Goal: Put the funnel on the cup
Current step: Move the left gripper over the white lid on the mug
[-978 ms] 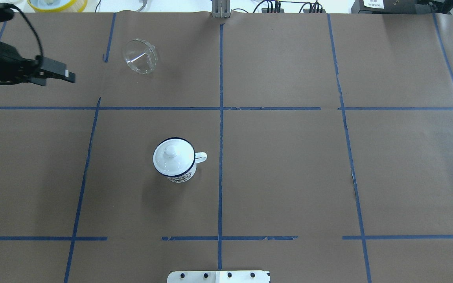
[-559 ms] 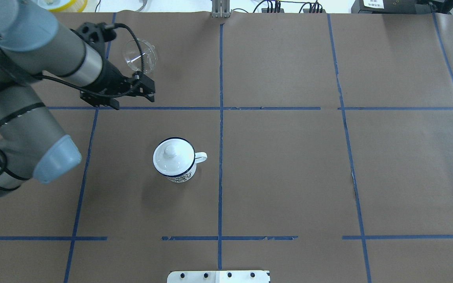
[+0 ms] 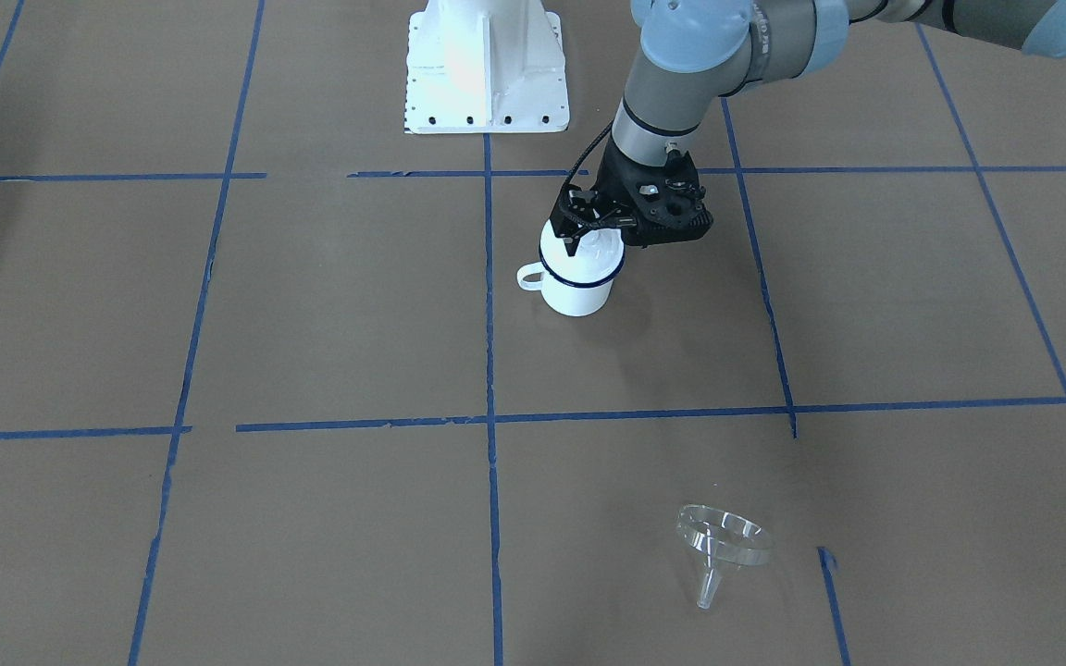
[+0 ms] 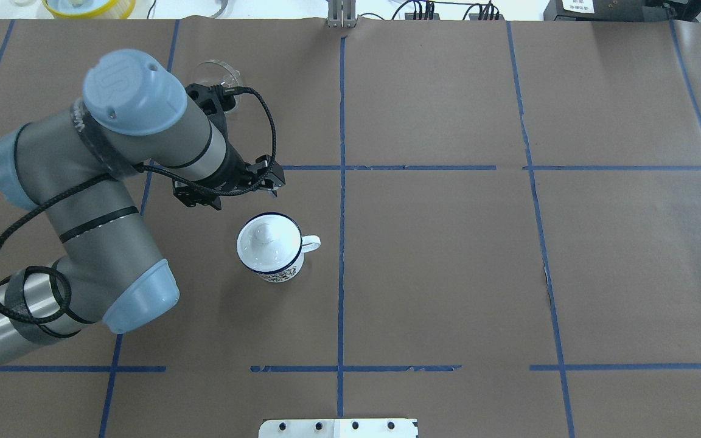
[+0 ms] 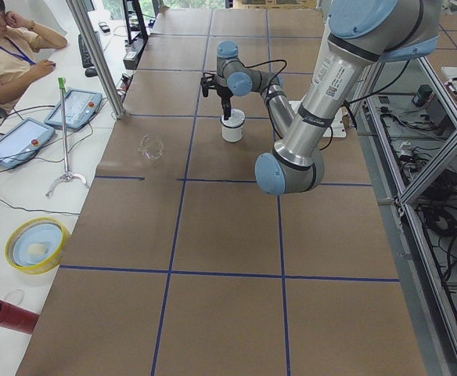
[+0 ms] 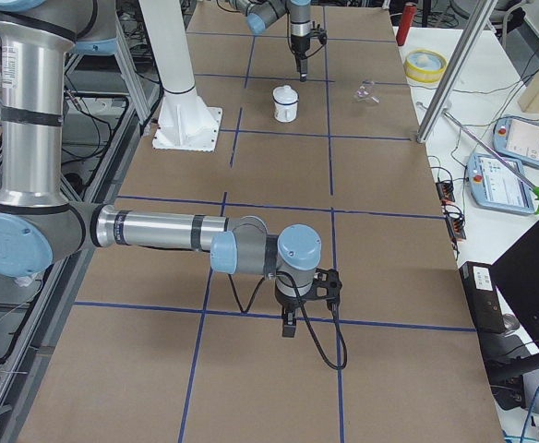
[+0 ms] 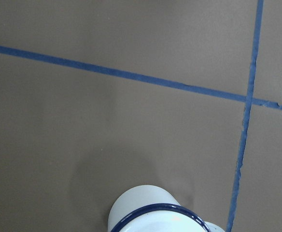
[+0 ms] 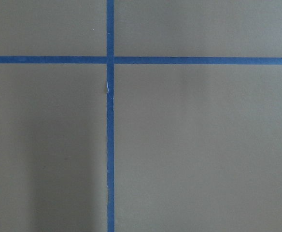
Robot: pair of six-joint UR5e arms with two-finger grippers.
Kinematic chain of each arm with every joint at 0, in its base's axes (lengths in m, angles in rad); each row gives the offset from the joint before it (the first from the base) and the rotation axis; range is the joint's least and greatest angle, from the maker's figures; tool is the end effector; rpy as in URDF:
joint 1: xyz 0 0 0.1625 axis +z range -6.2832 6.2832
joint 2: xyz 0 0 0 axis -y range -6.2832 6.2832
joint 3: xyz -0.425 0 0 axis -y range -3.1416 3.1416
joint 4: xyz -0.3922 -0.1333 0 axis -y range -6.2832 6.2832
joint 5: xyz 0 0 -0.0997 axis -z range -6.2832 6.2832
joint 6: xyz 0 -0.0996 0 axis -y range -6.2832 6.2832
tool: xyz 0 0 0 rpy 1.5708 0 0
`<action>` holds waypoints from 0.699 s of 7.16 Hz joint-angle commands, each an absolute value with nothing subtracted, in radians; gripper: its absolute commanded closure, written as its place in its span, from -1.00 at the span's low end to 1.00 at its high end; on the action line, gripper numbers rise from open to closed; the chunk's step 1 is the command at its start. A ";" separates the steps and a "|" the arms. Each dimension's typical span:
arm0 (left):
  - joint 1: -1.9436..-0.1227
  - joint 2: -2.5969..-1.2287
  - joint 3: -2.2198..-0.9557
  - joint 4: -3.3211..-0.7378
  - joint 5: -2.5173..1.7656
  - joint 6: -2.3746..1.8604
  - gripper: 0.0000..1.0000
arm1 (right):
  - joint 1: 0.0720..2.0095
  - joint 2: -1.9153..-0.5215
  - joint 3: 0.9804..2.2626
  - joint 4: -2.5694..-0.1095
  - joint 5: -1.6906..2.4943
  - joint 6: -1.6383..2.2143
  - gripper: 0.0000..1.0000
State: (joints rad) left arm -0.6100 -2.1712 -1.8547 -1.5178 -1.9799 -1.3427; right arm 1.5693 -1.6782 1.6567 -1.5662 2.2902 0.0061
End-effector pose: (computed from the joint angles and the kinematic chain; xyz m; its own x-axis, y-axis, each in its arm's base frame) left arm 0.4573 -0.4339 0.1977 0.6024 -0.1679 -0.7803 0.1524 0.9838 -0.0941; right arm 0.0670 -0.4451 0.6701 0.7522 0.0161 0.6587 -0.0031 0.9998 -0.0209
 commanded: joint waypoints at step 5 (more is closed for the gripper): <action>-0.580 -2.210 -1.842 -1.456 -1.947 -1.347 -1.00 | 1.569 -1.678 1.657 -1.566 2.290 0.006 -1.00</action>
State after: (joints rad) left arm -0.5820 -2.2023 -1.8516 -1.4627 -1.9698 -1.3468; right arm 1.5693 -1.6782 1.6567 -1.5662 2.2902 0.0062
